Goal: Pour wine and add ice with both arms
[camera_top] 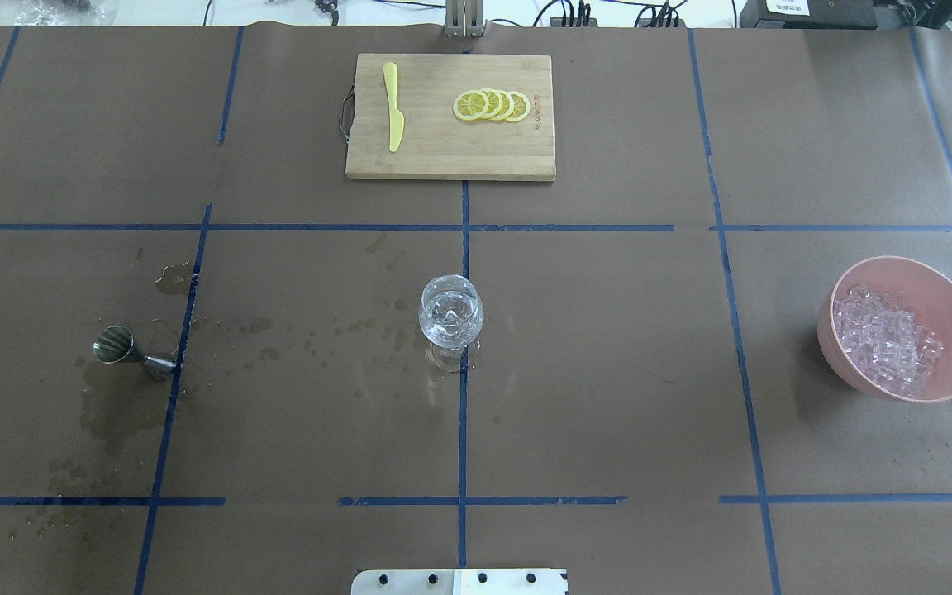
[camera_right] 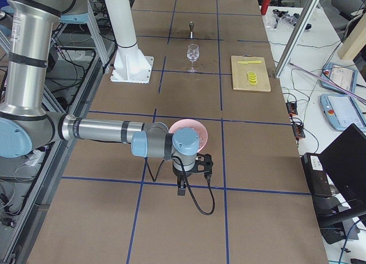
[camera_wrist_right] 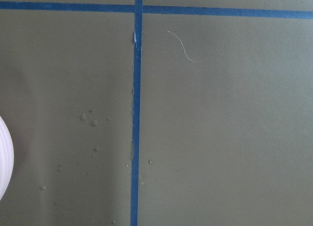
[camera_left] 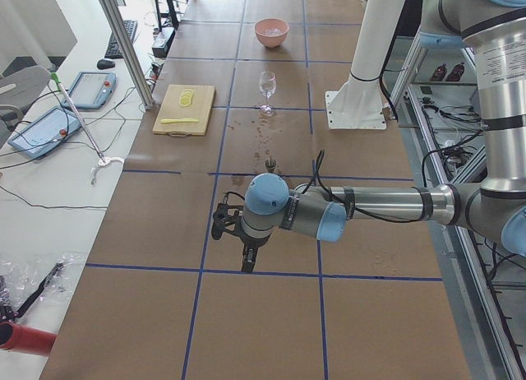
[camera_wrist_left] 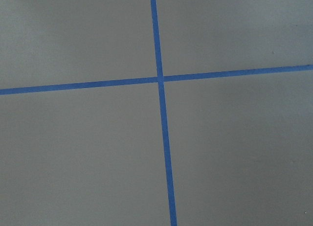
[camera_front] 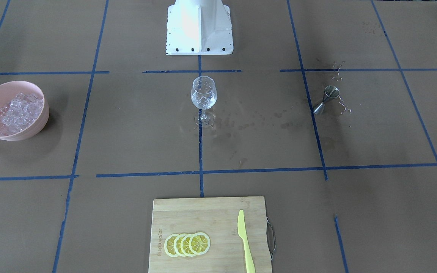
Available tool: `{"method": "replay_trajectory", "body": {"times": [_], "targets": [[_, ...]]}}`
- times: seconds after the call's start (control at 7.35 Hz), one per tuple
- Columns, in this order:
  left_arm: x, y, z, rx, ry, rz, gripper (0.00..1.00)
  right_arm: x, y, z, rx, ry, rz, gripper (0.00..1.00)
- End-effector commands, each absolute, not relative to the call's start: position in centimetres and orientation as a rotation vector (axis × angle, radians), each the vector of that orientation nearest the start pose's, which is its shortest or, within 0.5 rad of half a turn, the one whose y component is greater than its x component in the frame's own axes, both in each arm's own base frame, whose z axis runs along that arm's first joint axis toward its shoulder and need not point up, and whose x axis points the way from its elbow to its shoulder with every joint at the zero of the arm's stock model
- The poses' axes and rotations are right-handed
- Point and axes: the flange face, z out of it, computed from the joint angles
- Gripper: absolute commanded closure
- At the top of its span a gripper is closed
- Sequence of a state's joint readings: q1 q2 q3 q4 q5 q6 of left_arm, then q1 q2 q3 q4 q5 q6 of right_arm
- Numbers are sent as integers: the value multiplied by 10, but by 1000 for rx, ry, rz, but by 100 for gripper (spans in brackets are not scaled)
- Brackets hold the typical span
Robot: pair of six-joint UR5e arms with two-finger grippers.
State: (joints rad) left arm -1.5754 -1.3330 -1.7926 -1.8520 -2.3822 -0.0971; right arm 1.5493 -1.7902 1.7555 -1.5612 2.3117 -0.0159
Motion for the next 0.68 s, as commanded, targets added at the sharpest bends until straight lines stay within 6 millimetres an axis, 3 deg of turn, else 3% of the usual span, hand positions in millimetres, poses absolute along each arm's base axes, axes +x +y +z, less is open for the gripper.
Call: {"method": "replay_trajectory", "body": {"times": [0.0,0.54], "targets": [[-63,-407,619,219,815,15,0,58,-399,664,-16,-741,-37,0],[-63,-408,621,215,814,13,0,56,-397,669,-30,-741,-38,0]]}}
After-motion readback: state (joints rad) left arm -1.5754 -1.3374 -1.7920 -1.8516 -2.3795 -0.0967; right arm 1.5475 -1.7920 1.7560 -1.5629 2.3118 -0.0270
